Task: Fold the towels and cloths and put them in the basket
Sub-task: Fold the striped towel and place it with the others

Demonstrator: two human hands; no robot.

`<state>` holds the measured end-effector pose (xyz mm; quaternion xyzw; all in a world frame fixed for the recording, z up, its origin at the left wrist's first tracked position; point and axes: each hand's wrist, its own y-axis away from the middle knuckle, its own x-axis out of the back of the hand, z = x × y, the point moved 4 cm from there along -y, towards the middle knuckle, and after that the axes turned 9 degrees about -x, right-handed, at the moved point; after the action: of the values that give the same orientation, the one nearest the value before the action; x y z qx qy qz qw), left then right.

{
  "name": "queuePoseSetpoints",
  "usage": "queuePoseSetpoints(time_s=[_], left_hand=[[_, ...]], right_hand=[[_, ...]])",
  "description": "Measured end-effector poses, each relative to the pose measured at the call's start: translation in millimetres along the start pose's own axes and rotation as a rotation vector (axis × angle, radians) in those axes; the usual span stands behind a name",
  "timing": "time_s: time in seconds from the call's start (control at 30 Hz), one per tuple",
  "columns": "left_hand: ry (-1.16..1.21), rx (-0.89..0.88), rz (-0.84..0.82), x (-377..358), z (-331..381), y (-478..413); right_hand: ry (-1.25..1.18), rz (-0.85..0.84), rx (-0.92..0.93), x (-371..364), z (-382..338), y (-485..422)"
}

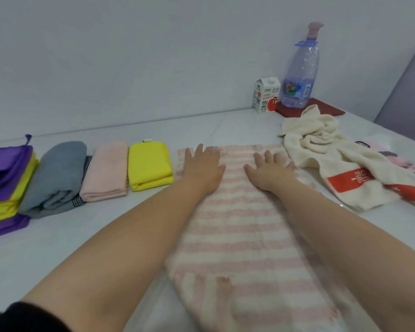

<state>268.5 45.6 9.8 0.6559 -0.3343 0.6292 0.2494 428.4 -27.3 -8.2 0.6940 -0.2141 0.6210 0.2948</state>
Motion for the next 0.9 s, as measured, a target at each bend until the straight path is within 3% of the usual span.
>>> queuePoseSetpoints(time_s=[0.1,0.17,0.27,0.33,0.4,0.53,0.63,0.77,0.83,0.9], left_hand=[[-0.027,0.092,0.007,5,-25,9],[-0.03,0.153,0.02,6,-49,16],[0.053,0.209,-0.058,-2,-80,27],[0.081,0.166,-0.15,-11,-88,35],[0.104,0.109,-0.141,-13,-90,42],[0.299,0.061,0.037,4,-97,51],[0.047,0.127,0.121,19,-119,60],[-0.088,0.233,-0.017,17,-147,76],[-0.108,0.254,-0.054,15,-158,83],[-0.134,0.263,-0.048,16,-166,90]], right_hand=[[0.022,0.067,-0.001,7,-14,4],[-0.027,0.149,0.124,10,-43,17],[-0.093,0.079,0.343,-1,-92,40],[-0.018,0.024,0.395,-14,-110,47],[0.032,0.019,0.383,-19,-114,44],[0.026,-0.034,0.333,-5,-116,44],[-0.177,0.007,0.358,23,-131,60],[-0.674,-0.109,0.319,39,-177,67],[-0.714,-0.226,0.279,35,-199,67],[-0.599,-0.258,0.241,33,-212,69]])
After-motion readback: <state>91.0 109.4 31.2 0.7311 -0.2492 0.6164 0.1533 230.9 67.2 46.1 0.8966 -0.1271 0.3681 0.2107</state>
